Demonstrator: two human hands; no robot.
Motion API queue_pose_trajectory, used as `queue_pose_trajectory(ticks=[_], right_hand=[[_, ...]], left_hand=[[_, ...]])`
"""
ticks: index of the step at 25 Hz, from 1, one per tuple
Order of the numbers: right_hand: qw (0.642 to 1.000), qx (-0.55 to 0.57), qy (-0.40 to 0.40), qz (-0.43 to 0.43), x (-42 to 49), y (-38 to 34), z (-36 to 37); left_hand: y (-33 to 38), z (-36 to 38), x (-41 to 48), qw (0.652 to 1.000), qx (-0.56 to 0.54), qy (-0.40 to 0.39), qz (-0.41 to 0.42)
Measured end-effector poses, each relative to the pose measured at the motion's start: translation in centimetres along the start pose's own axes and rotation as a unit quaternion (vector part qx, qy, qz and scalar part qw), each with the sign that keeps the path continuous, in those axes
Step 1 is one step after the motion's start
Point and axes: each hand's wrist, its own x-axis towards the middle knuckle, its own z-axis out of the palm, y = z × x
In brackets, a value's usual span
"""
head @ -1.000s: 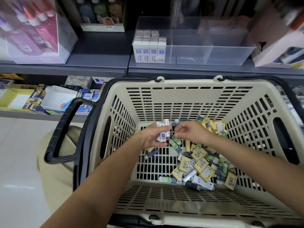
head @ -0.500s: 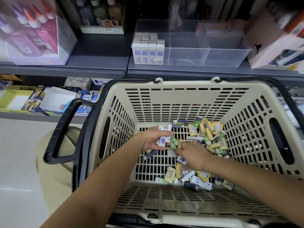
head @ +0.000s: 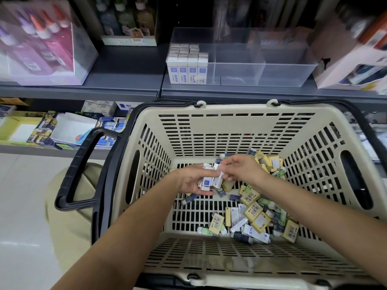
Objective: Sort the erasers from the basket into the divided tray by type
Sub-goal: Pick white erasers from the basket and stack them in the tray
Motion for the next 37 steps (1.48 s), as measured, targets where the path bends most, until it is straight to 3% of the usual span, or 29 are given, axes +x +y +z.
queue_pose_trajectory(ticks=[4,7,10,15,18,23,26,27,29,33,37], right_hand=[[0.999,0.022,-0.023,0.024,0.1,-0.3,-1.2],[0.970,-0.225,-0.090,0.023,-0.2,1.0,-1.8],[0.944,-0.289,-0.152,0.038,-0.3,2.9,-0.5],[0.935,-0.354,-0.005,-0.016,0.9,4.0,-0.5],[0.918,-0.395,-0.002,-0.038,1.1,4.0,-0.8],[0.807,-0.572,-0.072,-0.127,2.0,3.8,2.1],[0.786,-0.599,-0.071,-0.136,2.6,3.3,3.1],[0.792,-0.591,-0.070,-0.133,2.7,3.2,2.9],[0.841,-0.529,-0.044,-0.106,2.8,2.7,1.9],[0.926,-0.366,0.092,-0.018,2.5,2.0,-0.3],[0.972,-0.228,0.054,-0.008,1.6,1.4,0.9]], left_hand=[[0.1,0.0,0.2,0.999,0.005,0.039,0.011],[0.1,-0.1,0.2,0.998,0.009,0.067,0.008],[0.0,0.3,0.1,0.997,0.030,0.069,0.001],[-0.8,-0.1,0.7,0.981,0.082,0.174,0.000],[-1.0,-0.6,1.0,0.977,0.086,0.196,-0.015],[-1.1,-0.4,1.2,0.975,0.114,0.189,-0.020],[-1.1,-0.9,1.0,0.976,0.104,0.192,-0.023],[-1.0,-1.1,1.0,0.975,0.098,0.197,-0.027],[-0.9,-1.4,0.9,0.974,0.070,0.214,-0.024],[-0.6,-0.8,1.2,0.973,-0.042,0.227,0.018],[-0.2,0.9,1.4,0.976,-0.142,0.157,0.049]])
